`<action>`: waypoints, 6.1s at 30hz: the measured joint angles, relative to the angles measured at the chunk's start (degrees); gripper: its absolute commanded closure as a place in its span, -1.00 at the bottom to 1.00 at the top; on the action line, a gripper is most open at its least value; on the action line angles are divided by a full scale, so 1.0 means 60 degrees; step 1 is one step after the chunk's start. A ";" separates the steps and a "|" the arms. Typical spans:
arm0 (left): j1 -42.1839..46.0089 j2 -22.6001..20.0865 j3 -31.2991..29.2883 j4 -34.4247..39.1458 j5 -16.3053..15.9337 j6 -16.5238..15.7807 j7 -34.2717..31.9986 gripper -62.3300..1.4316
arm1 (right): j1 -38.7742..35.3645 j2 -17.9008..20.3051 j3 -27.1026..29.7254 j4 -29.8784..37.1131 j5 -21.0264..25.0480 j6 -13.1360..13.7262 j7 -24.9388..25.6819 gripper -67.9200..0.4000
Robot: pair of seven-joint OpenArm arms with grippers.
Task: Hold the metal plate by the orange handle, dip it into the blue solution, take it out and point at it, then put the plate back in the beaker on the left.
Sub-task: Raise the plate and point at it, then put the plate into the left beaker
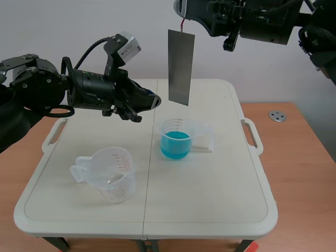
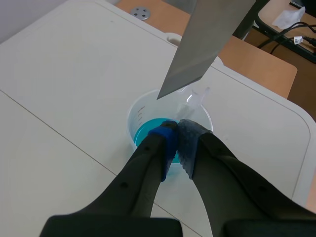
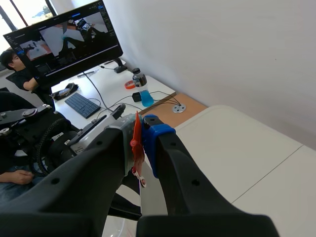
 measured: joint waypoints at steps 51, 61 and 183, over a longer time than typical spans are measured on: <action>1.2167 -0.5869 -0.8018 0.2284 0.1140 0.3100 -0.3282 0.87 | 0.0000 -0.0004 0.0000 0.0000 0.0036 0.0000 0.0029 0.94; 1.5438 -0.5260 -0.8561 0.2262 0.1679 0.3923 -0.4382 0.87 | 0.0000 -0.0328 0.0000 0.0000 0.0036 -0.0004 0.0029 0.94; 1.5238 -0.0321 -0.5289 0.2197 0.5020 0.3949 -0.2852 0.87 | -0.1140 -0.1883 -0.3807 0.0000 -0.1978 -0.0393 0.1235 0.94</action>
